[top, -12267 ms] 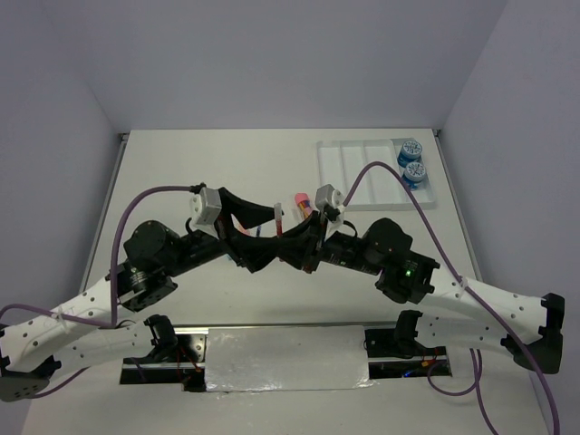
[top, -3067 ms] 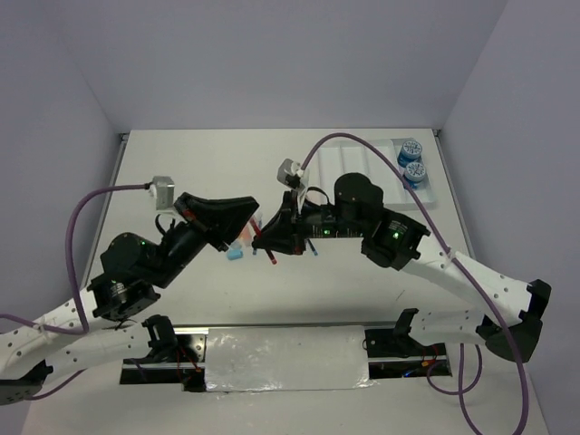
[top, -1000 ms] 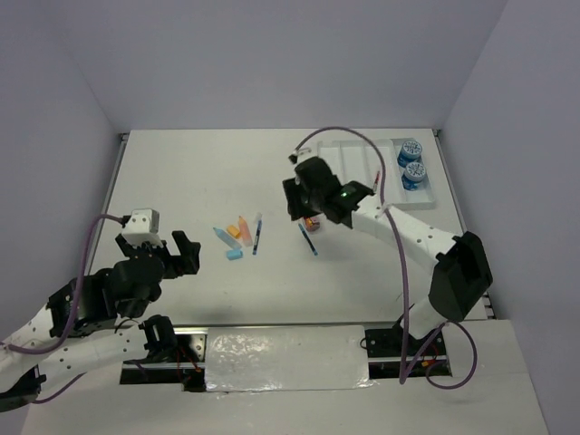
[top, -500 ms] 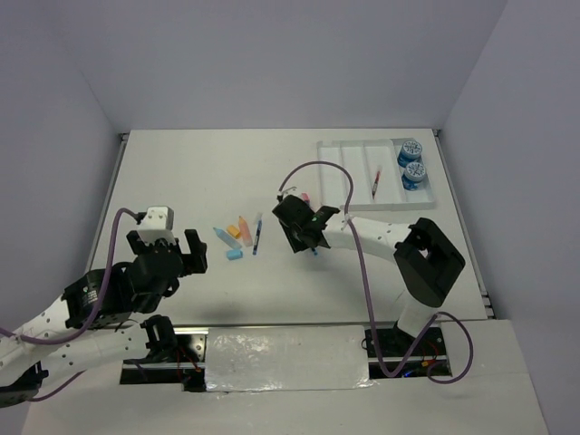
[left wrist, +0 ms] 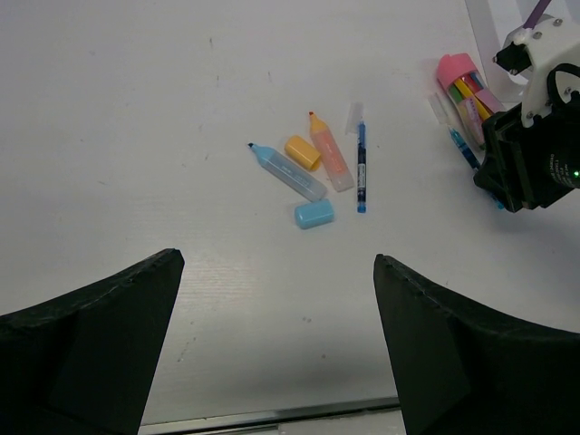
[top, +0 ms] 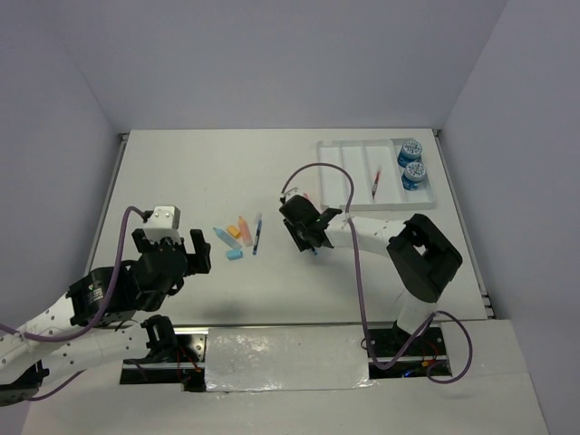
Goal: Sort the stationery into containers
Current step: Pick up the pen from the center of the board.
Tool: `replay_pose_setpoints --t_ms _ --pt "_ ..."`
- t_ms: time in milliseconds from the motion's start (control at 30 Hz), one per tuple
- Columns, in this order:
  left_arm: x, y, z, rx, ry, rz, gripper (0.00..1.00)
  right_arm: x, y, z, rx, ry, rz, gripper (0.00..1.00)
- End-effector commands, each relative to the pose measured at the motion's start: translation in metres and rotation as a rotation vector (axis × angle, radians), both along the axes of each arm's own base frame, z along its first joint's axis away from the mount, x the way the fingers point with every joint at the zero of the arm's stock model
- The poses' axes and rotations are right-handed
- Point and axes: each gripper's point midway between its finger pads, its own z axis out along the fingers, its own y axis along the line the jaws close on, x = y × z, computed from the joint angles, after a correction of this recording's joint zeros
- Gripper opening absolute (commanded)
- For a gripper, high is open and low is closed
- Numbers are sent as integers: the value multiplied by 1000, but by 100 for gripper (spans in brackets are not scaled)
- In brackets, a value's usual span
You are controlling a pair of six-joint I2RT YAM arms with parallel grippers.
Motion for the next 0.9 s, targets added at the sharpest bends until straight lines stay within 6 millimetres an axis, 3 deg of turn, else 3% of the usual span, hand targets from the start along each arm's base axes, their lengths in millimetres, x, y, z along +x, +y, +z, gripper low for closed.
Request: replay_pose_setpoints --t_ms 0,867 --pt "2 -4 10 -18 -22 -10 99 11 1 -5 15 -17 -7 45" --pt "1 -5 11 -26 -24 -25 99 -2 9 -33 100 84 -41 37"
